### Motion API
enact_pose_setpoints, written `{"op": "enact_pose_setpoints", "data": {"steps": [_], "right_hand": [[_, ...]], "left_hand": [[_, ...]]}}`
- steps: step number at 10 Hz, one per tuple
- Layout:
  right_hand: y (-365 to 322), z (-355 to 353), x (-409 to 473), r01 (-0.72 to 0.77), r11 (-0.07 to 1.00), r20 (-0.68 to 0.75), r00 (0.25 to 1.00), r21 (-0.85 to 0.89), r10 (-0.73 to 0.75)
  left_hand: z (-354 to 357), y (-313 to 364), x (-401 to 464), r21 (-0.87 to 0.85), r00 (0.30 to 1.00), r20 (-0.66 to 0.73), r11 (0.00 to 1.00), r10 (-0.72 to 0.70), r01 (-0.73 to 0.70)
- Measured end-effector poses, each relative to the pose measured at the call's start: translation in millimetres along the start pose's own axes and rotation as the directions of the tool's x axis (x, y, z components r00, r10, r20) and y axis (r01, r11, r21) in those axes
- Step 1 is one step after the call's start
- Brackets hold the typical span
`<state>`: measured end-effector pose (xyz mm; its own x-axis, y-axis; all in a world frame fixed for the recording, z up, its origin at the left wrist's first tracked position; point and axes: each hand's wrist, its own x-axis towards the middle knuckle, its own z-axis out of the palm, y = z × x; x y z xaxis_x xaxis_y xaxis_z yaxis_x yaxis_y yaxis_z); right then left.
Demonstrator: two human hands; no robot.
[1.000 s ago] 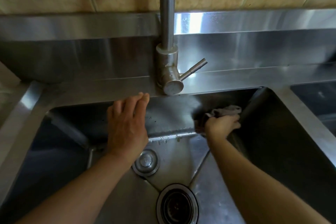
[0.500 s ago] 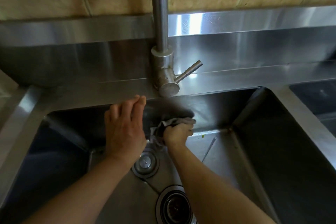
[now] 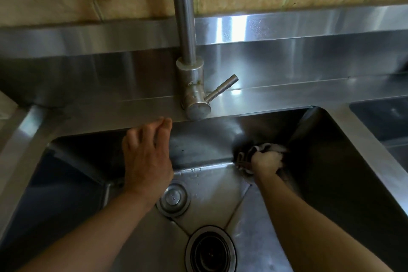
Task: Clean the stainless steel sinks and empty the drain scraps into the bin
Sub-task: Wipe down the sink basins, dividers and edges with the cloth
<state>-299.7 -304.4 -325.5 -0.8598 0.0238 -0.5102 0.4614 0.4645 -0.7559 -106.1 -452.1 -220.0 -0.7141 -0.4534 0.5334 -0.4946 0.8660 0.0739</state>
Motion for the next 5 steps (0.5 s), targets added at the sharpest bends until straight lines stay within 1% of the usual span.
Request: {"op": "enact_pose_setpoints", "data": {"steps": [1,2,3,4,5], "right_hand": [[11,34,-14,0.003,0.999,0.057,0.998,-0.050,-0.001],[-12,61,-83,0.011,0.992,0.098,0.995,-0.127,0.001],[-11,81,-101,-0.030,0.994,0.174,0.984,-0.107,0.048],[-8,79,-94,-0.048,0.997,0.197,0.979,-0.060,0.059],[-7,65,-75,-0.116,0.993,0.098,0.988,-0.011,0.117]], "left_hand": [[-1,0,1,-0.003,1.000,0.010,1.000,0.011,-0.011],[-3,-1,3,-0.014,0.999,0.020,1.000,0.026,-0.026],[-8,-3,3,-0.012,0.997,0.064,0.999,0.033,-0.033],[-18,-7,5,-0.023,0.987,0.150,0.998,0.054,-0.051],[-33,-19,10,-0.045,0.965,0.217,0.989,0.149,-0.143]]}}
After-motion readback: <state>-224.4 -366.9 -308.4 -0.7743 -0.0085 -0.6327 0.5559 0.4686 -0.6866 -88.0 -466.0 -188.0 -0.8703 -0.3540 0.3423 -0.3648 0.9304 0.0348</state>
